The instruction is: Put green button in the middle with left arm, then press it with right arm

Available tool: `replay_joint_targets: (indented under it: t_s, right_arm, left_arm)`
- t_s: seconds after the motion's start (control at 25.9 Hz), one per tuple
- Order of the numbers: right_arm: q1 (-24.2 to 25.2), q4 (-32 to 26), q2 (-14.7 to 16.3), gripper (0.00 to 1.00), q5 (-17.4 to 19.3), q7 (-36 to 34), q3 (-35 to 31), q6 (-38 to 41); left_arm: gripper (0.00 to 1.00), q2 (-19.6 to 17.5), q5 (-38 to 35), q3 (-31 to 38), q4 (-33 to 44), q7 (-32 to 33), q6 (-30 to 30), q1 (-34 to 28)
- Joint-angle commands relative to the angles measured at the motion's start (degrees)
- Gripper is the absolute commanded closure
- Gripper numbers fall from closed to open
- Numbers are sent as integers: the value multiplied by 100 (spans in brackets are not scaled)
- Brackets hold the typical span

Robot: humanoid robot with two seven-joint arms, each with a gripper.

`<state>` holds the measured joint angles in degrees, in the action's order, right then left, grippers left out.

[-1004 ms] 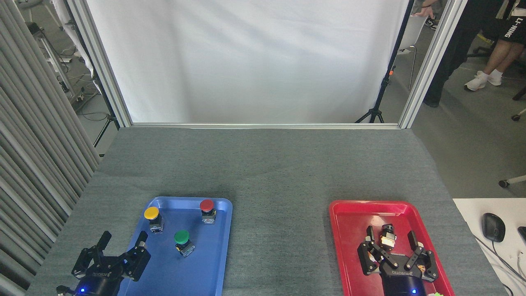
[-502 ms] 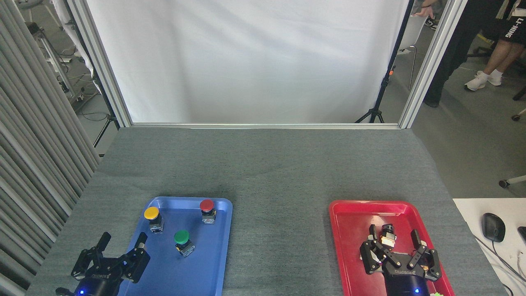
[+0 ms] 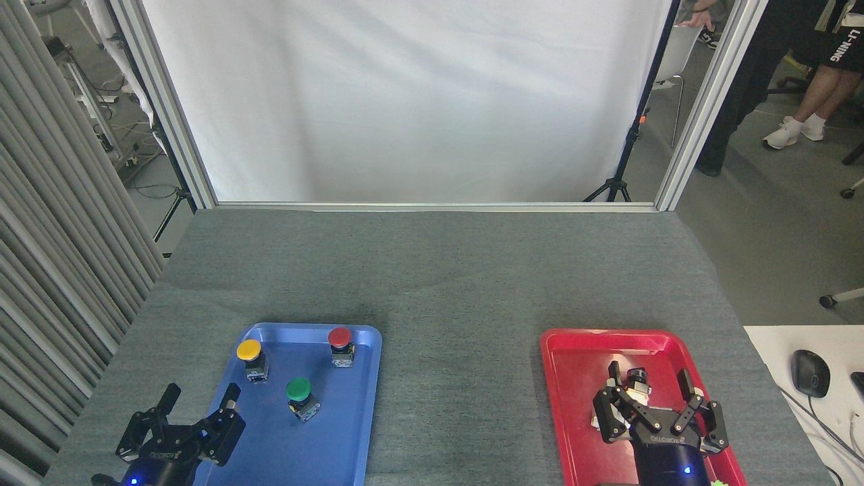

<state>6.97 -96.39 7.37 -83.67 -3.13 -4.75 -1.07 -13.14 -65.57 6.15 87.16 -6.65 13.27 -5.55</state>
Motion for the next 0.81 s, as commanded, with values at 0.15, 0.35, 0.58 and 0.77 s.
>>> replay_joint_targets:
  t_s: [0.15, 0.35, 0.58, 0.77]
  right_arm:
    - [-3, -3, 45, 0, 0, 14, 0, 1]
    - [6, 6, 37, 0, 0, 14, 9, 1]
    - [6, 6, 10, 0, 9, 14, 18, 1]
    - [15, 41, -42, 0, 35, 6, 123, -16]
  left_arm:
    - [1, 22, -8, -9, -85, -3, 0, 19]
    - [1, 30, -17, -26, -59, -3, 18, -25]
    - [1, 39, -26, -35, -67, -3, 18, -16]
    - [1, 101, -368, -299, -76, -3, -61, 10]
